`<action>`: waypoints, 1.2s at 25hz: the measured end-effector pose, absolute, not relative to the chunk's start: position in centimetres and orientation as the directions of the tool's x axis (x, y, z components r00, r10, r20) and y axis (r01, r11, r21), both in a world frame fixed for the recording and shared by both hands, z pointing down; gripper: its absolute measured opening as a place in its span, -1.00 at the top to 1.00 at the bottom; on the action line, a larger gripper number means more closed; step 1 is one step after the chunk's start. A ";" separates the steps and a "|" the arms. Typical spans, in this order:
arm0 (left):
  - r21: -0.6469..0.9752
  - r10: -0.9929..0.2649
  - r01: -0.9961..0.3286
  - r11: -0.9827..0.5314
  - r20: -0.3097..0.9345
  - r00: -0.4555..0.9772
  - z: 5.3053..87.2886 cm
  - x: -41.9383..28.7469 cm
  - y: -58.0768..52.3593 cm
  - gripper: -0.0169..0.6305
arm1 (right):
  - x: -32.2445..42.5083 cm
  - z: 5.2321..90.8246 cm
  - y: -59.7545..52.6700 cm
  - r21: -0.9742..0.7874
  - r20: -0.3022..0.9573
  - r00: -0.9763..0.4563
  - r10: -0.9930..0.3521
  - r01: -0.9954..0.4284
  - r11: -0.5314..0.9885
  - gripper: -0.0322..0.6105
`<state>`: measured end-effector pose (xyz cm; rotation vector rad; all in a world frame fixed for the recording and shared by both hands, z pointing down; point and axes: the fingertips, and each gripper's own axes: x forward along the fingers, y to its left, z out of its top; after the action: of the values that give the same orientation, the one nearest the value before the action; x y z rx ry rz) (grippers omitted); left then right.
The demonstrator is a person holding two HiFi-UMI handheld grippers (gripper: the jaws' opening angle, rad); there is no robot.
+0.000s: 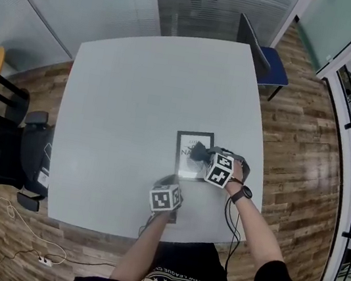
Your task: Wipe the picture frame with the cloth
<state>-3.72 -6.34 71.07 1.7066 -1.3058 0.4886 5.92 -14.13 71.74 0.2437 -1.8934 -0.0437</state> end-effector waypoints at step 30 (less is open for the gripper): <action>0.429 -0.563 -0.903 -0.041 0.736 0.375 71.1 -3.6 -6.3 0.96 | 2.7 71.4 -11.2 0.076 0.942 -0.321 -0.100 -0.087 0.993 0.68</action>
<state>-3.63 -6.27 71.06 1.7217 -1.3010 0.4658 2.66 -11.19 71.44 0.1346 -1.8996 -0.0133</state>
